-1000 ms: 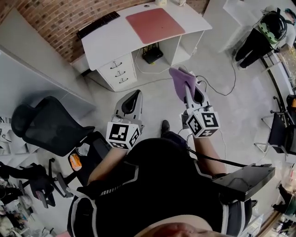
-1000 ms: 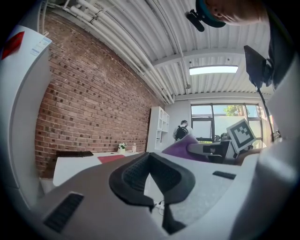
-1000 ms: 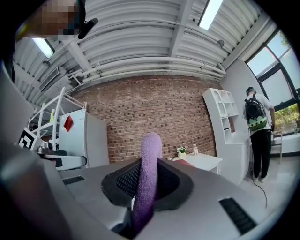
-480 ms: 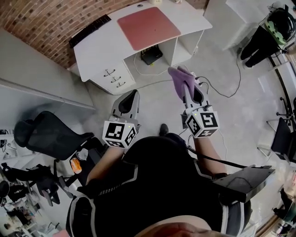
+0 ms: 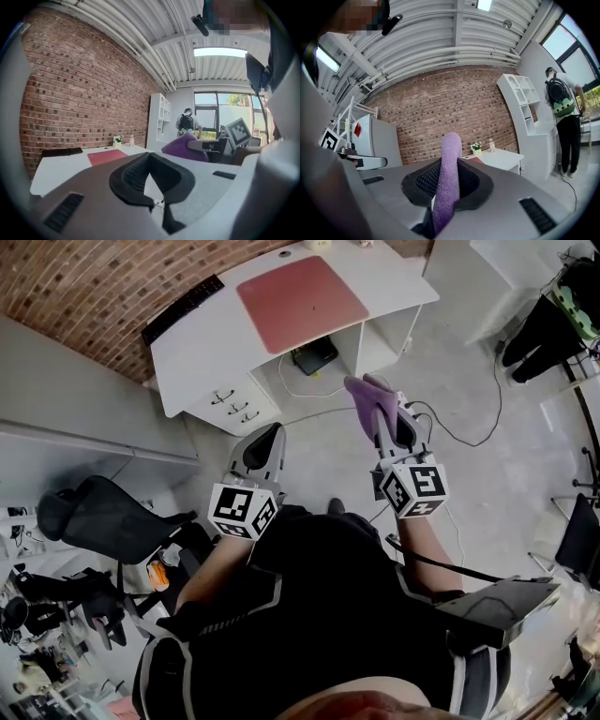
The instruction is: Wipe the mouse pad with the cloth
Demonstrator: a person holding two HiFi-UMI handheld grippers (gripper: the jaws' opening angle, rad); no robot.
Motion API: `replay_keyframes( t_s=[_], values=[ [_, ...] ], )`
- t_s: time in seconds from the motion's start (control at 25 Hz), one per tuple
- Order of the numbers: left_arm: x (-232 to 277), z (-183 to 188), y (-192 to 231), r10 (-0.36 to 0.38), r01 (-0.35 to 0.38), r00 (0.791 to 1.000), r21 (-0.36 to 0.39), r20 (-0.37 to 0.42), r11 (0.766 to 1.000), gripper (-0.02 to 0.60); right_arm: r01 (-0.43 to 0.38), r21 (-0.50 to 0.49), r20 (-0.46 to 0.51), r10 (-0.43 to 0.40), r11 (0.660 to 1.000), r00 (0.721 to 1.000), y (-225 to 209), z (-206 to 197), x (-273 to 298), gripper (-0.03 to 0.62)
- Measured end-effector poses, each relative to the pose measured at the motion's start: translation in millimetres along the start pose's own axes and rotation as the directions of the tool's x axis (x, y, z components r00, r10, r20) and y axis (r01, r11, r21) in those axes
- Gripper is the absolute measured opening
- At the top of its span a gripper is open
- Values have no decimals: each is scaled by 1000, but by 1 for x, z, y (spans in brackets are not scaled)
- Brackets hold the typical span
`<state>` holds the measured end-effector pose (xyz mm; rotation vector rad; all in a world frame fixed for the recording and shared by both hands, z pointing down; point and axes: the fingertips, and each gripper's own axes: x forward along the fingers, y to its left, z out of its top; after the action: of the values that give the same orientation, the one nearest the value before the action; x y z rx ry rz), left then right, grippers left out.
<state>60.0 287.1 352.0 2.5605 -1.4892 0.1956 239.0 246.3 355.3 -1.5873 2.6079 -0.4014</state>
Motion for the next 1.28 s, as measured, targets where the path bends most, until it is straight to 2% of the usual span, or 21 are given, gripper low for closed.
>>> replay_keyframes(
  t_s=[0.2,0.36,0.64,0.96,1.28],
  values=[
    [18,-5,20,6,-6,1000,-10,-12,1000,5,4,-7,-14,-4,1000,1000,-9,-3,25,58],
    [45,-5,45,-17,17,1000,-18,-2,1000,5,28,-28,-7,-28,999,1000,-20,0,54,58],
    [106,21,93,-41,41,999,-15,30,999,5,48,-63,-8,-49,997,999,-42,19,121,58],
    [146,23,163,-16,16,1000,-50,-1,999,5,90,-30,-41,-91,996,995,-58,10,194,58],
    [184,22,222,-26,26,1000,-73,-5,997,5,146,-3,-49,-146,989,988,-77,6,258,58]
  ],
)
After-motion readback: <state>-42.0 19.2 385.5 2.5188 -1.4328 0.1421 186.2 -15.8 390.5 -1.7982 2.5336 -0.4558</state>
